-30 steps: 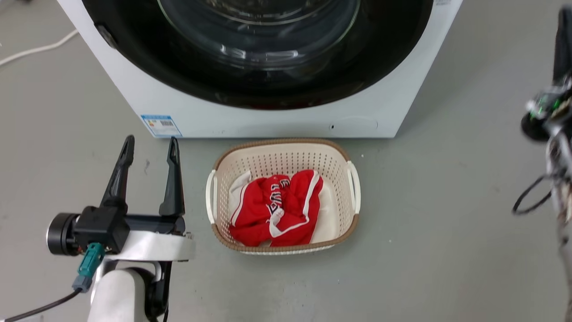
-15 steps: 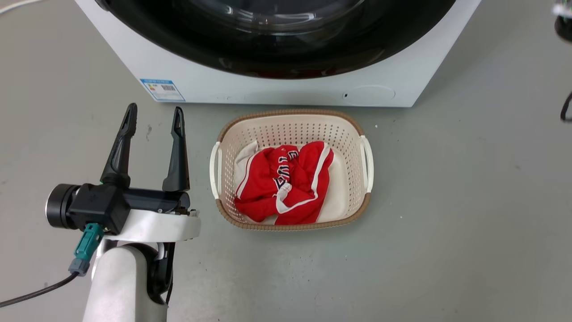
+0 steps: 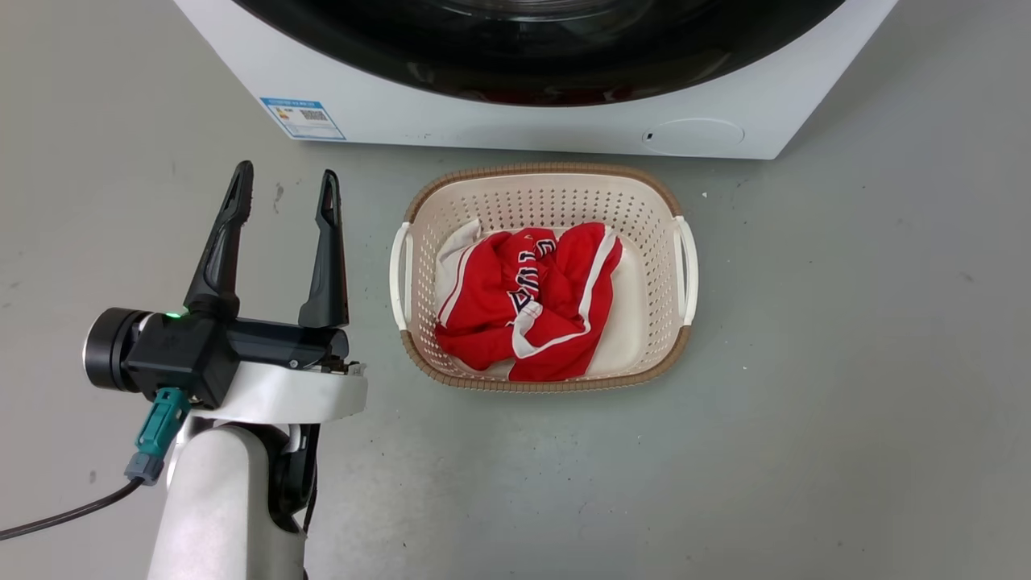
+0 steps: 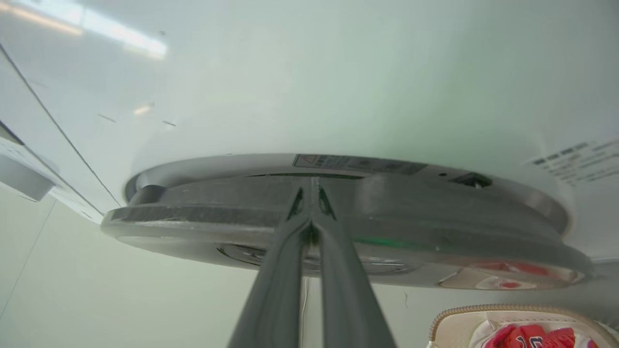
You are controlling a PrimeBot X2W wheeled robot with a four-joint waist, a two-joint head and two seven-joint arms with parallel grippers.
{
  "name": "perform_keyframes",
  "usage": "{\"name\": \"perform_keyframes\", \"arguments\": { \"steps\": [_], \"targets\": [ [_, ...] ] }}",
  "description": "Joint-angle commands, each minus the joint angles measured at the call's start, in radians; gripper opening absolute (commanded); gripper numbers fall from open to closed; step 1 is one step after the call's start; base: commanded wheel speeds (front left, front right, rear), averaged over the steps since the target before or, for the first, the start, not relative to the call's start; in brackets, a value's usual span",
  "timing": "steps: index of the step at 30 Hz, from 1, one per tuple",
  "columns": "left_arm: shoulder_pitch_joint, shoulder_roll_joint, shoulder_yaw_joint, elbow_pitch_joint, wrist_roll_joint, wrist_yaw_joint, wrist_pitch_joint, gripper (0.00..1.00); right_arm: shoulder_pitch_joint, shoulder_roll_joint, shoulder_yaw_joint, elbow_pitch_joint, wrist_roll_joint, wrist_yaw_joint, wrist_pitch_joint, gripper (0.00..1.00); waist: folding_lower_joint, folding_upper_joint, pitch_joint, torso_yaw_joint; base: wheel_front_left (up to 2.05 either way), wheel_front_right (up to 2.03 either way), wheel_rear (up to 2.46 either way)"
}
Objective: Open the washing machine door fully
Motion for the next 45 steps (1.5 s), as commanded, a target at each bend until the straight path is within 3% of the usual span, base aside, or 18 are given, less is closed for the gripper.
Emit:
{"name": "perform_keyframes", "arguments": {
  "steps": [1,11,19,37,45],
  "targets": [
    [-0.011,0.000,-0.002,-0.002,0.000,-0.003,-0.002,1.00,-0.025,0.005,0.006,0.019,-0.009,0.000,-0.007,0.00,-0.0001,0.0000,0.009,0.005,0.00,0.00,0.00],
    [-0.022,-0.001,-0.009,0.007,-0.004,-0.005,-0.002,1.00,-0.072,0.052,0.003,0.083,0.001,0.000,0.053,0.00,-0.0001,0.0000,0.025,0.011,0.00,0.00,0.00],
    [-0.024,-0.002,-0.009,0.014,-0.005,-0.004,-0.002,1.00,-0.062,0.040,-0.007,0.082,0.017,0.000,0.128,0.00,-0.0001,0.0000,0.019,0.005,0.00,0.00,0.00],
    [0.022,-0.002,-0.001,0.047,0.007,-0.005,-0.002,1.00,0.127,0.039,-0.014,-0.062,0.107,0.000,0.479,0.00,-0.0001,0.0000,-0.077,-0.026,0.00,0.00,0.00],
    [0.057,-0.002,0.001,0.054,-0.001,-0.006,-0.002,1.00,0.246,0.068,-0.001,-0.157,0.132,0.000,0.572,0.00,-0.0001,0.0000,-0.135,-0.027,0.00,0.00,0.00]
  ]
}}
